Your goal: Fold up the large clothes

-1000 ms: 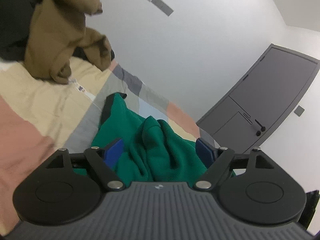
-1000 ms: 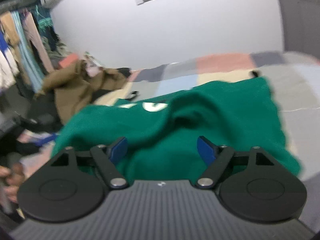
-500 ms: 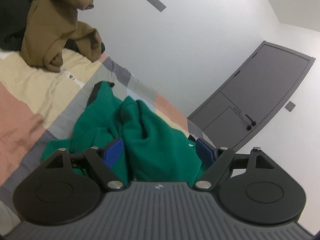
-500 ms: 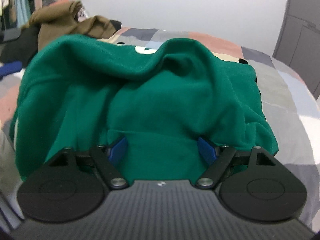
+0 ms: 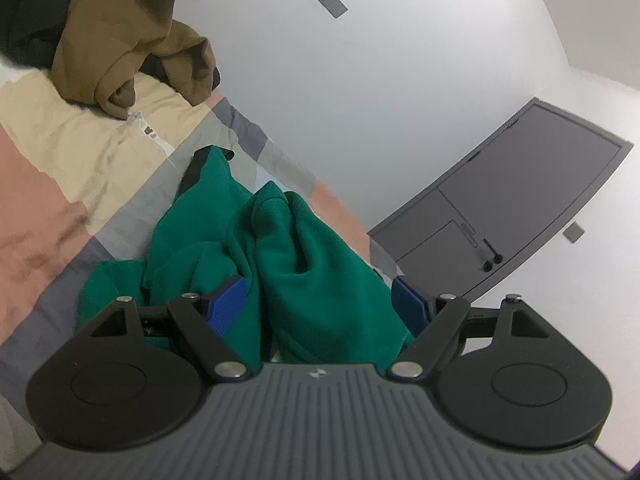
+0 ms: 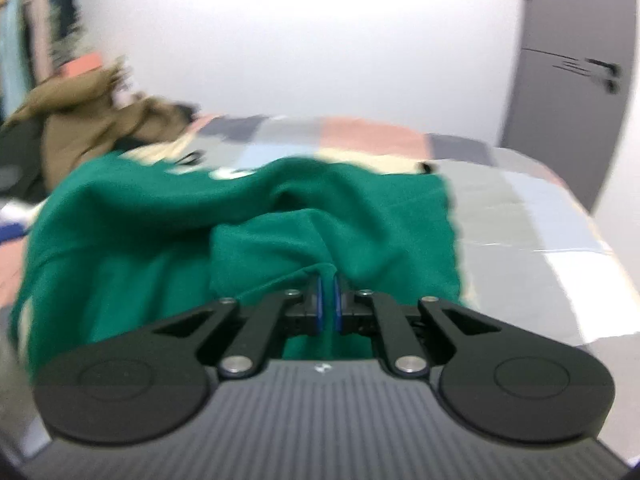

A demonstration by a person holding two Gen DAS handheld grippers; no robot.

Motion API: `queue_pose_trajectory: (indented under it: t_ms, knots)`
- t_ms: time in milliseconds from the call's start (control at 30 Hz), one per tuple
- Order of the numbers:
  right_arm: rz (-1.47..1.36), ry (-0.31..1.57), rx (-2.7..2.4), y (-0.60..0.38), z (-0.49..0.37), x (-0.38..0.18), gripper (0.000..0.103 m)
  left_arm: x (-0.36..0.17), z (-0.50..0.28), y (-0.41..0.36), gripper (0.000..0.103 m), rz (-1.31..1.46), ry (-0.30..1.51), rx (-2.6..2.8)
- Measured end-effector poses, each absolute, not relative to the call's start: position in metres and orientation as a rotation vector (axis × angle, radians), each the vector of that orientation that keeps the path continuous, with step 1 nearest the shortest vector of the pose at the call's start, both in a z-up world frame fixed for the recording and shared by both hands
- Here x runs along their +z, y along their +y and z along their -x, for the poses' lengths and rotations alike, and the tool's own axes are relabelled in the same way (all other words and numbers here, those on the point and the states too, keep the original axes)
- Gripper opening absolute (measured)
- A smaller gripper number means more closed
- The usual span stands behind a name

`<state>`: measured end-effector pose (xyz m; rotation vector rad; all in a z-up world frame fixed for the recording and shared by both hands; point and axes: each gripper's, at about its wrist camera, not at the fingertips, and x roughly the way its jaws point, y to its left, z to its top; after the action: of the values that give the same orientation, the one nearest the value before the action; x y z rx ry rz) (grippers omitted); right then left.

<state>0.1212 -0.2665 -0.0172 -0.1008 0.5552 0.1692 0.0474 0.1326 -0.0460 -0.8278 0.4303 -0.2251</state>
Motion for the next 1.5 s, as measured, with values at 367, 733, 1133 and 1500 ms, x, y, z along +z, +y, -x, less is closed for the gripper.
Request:
queue_pose_trajectory:
  t_ms: [367,733,1133,1500]
  knots:
    - [0.039,0.653,-0.027,-0.321,-0.199,-0.032,0.008,-0.055,-0.051,0.145,0.083,0.943,0.429,-0.272]
    - [-0.194,0.574,0.11,-0.342,-0.153,-0.019,0.072,-0.048,-0.044,0.116,0.083,0.937,0.523,-0.407]
    - [-0.306,0.513,0.527,-0.312,-0.132,-0.013,0.072,-0.073,-0.044,0.059,0.082,0.798,0.651,-0.442]
    - [0.064,0.692,0.531,-0.223,-0.164,-0.058,0.033,-0.083,-0.045,0.077,0.082,0.968,0.591,-0.451]
